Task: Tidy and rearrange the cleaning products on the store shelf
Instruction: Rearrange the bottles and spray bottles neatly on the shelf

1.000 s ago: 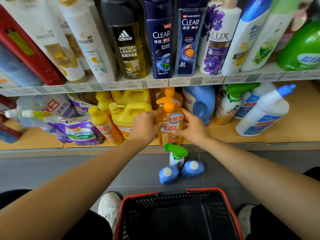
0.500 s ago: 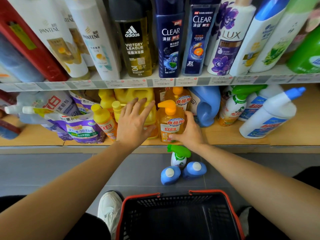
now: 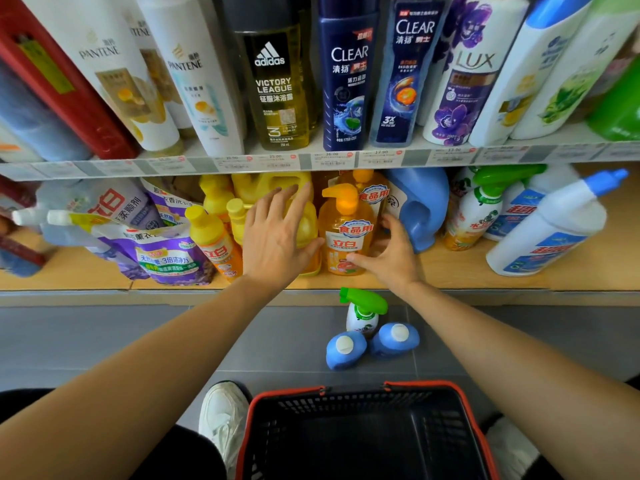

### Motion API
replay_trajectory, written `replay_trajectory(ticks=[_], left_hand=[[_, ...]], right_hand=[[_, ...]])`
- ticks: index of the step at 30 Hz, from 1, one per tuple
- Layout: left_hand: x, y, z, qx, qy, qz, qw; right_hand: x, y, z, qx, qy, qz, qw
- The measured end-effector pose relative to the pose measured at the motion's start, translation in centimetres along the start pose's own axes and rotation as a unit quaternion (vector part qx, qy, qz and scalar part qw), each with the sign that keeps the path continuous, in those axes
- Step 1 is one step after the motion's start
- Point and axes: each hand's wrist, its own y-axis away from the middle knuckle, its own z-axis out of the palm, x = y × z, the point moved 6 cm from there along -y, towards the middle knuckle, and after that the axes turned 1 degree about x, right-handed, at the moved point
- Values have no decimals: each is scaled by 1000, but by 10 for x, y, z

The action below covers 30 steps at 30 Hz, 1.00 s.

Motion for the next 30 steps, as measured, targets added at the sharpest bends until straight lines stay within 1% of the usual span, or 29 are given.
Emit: replay_trajectory(ticks=[2, 4, 6, 8, 11, 15, 17, 19, 21, 22, 23, 25, 26, 27, 28, 30], left_hand=[[10, -7, 0, -7, -3, 37, 999], [22, -15, 3, -26, -1, 65, 998], [30, -20, 5, -30, 14, 62, 998], [32, -22, 5, -20, 31, 44, 998], [30, -21, 7, -10, 36, 43, 998], [27, -21, 9, 2, 37, 44, 998], [27, -22, 11, 3, 36, 45, 998], [26, -22, 12, 7, 32, 47, 998], [26, -21, 13, 13, 28, 50, 998], [26, -21, 13, 16, 27, 51, 998], [26, -20, 14, 17, 26, 51, 998], [25, -20, 15, 16, 27, 49, 998], [25, -20, 15, 16, 28, 48, 998], [25, -20, 15, 15, 30, 46, 998], [26, -20, 15, 14, 32, 44, 998], [26, -19, 15, 13, 39, 42, 998]], right_hand=[[6, -4, -4, -30, -31, 16, 999], [3, -11, -1, -96, -73, 10, 993], [0, -17, 5, -141, -136, 7, 981], [1, -20, 6, -143, -168, 12, 975], [6, -21, 10, -136, -174, 13, 975], [5, -24, 16, -181, -124, 13, 976], [2, -22, 17, -181, -106, 3, 978], [4, -17, 14, -162, -102, -1, 982], [13, -10, 5, -112, -83, 14, 990], [18, -7, -6, -55, -71, 20, 996], [23, -4, -21, 26, -64, 20, 997], [31, -2, -58, 186, -69, 27, 980], [34, -5, -73, 227, -69, 38, 971], [35, -12, -86, 235, -59, 50, 969], [35, -21, -96, 220, -34, 55, 973], [29, -39, -106, 160, 44, 25, 986]])
